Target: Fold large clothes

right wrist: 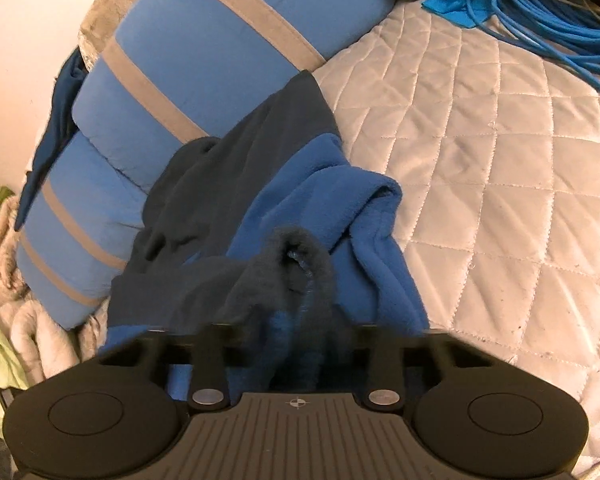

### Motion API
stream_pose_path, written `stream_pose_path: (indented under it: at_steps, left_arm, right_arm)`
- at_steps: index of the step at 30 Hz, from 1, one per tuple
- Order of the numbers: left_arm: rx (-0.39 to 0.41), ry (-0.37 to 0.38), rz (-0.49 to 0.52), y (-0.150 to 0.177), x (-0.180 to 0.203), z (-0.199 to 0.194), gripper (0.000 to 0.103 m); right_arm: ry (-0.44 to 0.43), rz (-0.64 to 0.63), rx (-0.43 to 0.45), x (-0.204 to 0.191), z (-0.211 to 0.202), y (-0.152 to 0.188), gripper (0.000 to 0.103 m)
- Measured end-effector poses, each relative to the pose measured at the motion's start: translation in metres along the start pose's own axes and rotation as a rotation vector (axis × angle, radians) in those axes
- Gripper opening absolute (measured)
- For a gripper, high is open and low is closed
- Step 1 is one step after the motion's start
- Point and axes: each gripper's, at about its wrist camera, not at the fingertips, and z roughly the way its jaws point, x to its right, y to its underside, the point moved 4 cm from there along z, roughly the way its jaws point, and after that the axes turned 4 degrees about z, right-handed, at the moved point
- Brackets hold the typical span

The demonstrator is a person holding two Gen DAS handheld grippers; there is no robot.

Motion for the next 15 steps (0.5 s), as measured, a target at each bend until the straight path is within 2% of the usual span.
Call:
stream_pose_path:
  at_steps: [1,3,8,10,12,15]
  left_arm:
    - [-0.024,-0.030,0.015,0.001,0.001,0.003,0.016]
    - [-0.030,-0.076,0.021,0.003,0.001,0.002,0.013]
    - [-0.005,-0.083,-0.074,0.007,-0.011,-0.004,0.013]
    - [0.001,-0.082,-0.075,0.008,-0.011,-0.004,0.013]
    - [0.012,-0.084,-0.080,0.009,-0.010,-0.006,0.018]
    - [0.052,-0.065,-0.097,0.013,-0.009,-0.020,0.026]
  right_arm:
    - [0.004,-0.014,0.003,-0.001,-0.001,-0.002,0.019]
    - [0.007,-0.035,0.027,-0.004,-0.007,-0.007,0.017]
    - [0.051,-0.042,0.027,0.000,-0.008,-0.012,0.018]
    - [0.098,-0.074,0.004,0.002,0.001,-0.005,0.021]
    - [0.142,-0.104,-0.013,0.004,0.006,0.001,0.029]
    - [0.158,-0.133,-0.002,0.006,0.000,0.006,0.042]
